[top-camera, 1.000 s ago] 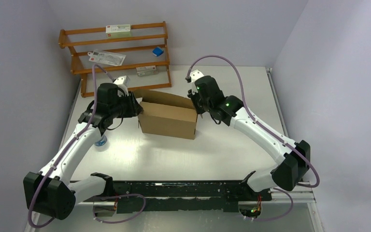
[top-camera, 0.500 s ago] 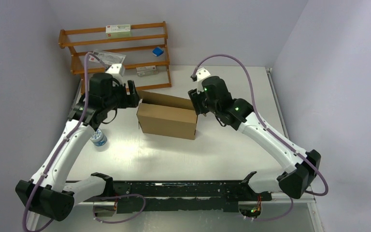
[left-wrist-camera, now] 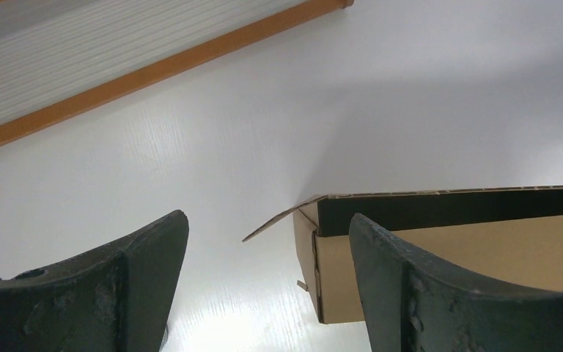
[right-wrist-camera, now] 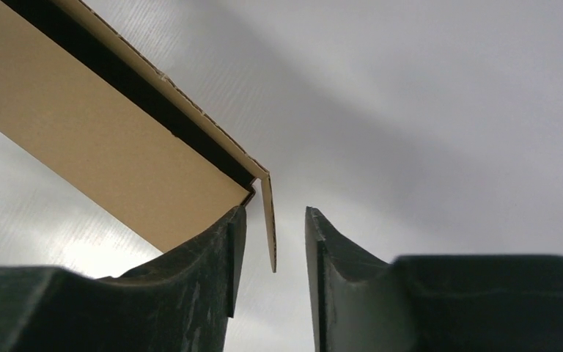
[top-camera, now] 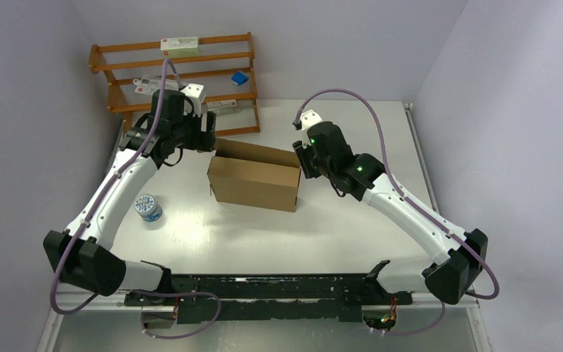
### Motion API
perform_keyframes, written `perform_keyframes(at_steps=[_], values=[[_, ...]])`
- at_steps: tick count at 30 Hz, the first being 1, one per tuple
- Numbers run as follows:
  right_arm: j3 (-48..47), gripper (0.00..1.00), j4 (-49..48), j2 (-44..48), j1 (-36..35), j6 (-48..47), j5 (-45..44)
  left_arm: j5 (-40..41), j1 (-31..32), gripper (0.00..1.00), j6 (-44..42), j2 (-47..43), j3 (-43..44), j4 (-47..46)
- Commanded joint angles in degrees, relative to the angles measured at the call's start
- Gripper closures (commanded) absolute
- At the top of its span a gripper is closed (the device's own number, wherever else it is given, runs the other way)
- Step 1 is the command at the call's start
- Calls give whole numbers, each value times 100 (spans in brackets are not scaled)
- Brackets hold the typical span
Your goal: Fold the paper box
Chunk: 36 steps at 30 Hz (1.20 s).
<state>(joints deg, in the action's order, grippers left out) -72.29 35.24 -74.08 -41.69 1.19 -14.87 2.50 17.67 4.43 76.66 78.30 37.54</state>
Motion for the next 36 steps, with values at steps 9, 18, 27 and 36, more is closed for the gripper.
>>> perform_keyframes(at_steps=[9, 18, 27, 36], values=[[81, 97, 3, -80, 32, -65, 128, -434, -146, 14, -958, 341, 525, 256], [125, 100, -30, -55, 34, -69, 10, -1257, -466, 17, -1226, 436, 319, 320], [94, 100, -27, -87, 31, -251, -152, -1303, -466, 21, -1440, 208, 31, 281], [123, 100, -75, -51, 32, -267, -1, -1564, -475, 38, -1598, 329, -49, 175]])
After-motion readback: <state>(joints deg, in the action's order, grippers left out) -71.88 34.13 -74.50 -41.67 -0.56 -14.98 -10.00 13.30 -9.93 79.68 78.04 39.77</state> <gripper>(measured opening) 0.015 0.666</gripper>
